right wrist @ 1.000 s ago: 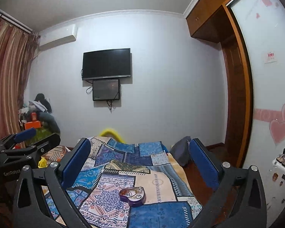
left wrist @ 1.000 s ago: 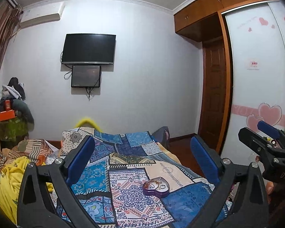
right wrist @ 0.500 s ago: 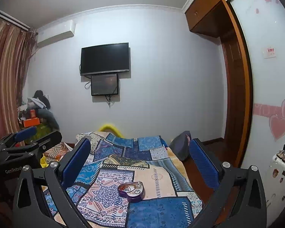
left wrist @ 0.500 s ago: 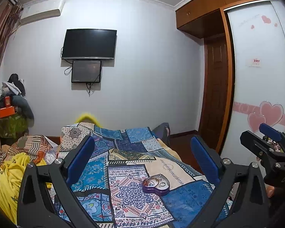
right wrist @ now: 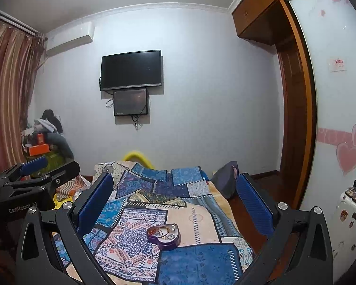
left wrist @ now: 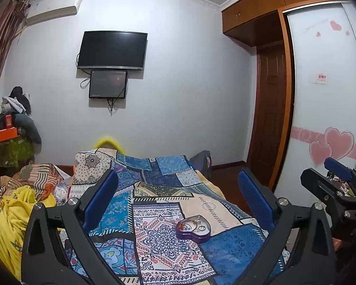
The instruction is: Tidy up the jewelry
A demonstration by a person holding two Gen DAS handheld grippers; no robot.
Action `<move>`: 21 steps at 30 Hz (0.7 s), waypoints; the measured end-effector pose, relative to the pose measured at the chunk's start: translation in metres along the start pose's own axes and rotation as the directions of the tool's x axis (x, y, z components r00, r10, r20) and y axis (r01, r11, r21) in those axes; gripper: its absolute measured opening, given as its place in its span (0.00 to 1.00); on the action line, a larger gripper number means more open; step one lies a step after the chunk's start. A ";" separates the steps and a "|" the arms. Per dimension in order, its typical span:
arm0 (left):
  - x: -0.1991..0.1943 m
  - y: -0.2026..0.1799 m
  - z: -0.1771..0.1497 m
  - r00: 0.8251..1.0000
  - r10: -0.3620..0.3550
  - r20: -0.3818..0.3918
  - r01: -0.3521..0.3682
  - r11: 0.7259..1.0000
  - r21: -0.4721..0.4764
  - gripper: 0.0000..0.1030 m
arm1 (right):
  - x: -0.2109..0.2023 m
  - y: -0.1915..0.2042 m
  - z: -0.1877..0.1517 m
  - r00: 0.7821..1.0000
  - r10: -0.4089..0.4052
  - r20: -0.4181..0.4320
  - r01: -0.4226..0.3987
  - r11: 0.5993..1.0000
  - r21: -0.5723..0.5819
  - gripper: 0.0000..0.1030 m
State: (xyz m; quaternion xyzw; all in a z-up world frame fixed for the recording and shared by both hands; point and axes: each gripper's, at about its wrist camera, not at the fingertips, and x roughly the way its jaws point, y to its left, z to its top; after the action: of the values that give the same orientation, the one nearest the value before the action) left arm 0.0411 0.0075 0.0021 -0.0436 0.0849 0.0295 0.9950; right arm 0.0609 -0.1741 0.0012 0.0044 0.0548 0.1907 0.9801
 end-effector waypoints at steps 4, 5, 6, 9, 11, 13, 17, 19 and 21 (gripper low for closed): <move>0.001 0.002 0.000 1.000 0.001 -0.001 -0.001 1.000 -0.004 0.99 | 0.000 0.001 0.000 1.000 0.003 -0.003 -0.003 1.000 -0.004 1.00; 0.001 0.002 0.000 1.000 0.000 -0.002 0.000 1.000 -0.006 0.99 | 0.000 0.002 0.000 1.000 0.002 -0.003 -0.002 1.000 -0.004 1.00; 0.001 0.002 0.000 1.000 0.000 -0.003 0.000 1.000 -0.006 0.99 | 0.000 0.002 0.000 1.000 0.003 -0.004 -0.003 1.000 -0.004 1.00; 0.001 0.003 0.000 1.000 -0.001 -0.005 0.000 1.000 -0.006 0.99 | 0.000 0.002 -0.001 1.000 0.004 -0.007 -0.004 1.000 -0.002 1.00; 0.001 0.003 0.000 1.000 0.000 -0.005 0.000 1.000 -0.006 0.99 | 0.001 0.002 -0.001 1.000 0.004 -0.008 -0.004 1.000 0.000 1.00; 0.001 0.003 0.000 1.000 -0.002 -0.005 0.002 1.000 -0.006 0.99 | 0.001 0.001 -0.001 1.000 0.004 -0.009 -0.004 1.000 0.000 1.00; 0.001 0.001 -0.001 1.000 -0.004 -0.003 0.004 1.000 0.001 0.99 | 0.001 0.001 -0.001 1.000 0.002 -0.009 -0.002 1.000 0.001 1.00; 0.001 0.000 -0.001 1.000 -0.008 -0.005 0.008 1.000 0.003 0.99 | 0.001 0.001 -0.001 1.000 0.002 -0.010 -0.002 1.000 0.002 1.00; 0.000 0.000 -0.002 1.000 -0.011 -0.005 0.011 1.000 0.006 0.99 | 0.001 0.001 -0.002 1.000 0.002 -0.009 -0.002 1.000 0.005 1.00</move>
State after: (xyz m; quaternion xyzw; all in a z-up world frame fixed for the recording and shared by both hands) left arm 0.0412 0.0070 0.0004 -0.0412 0.0870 0.0236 0.9951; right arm 0.0615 -0.1732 -0.0010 0.0061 0.0597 0.1916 0.9796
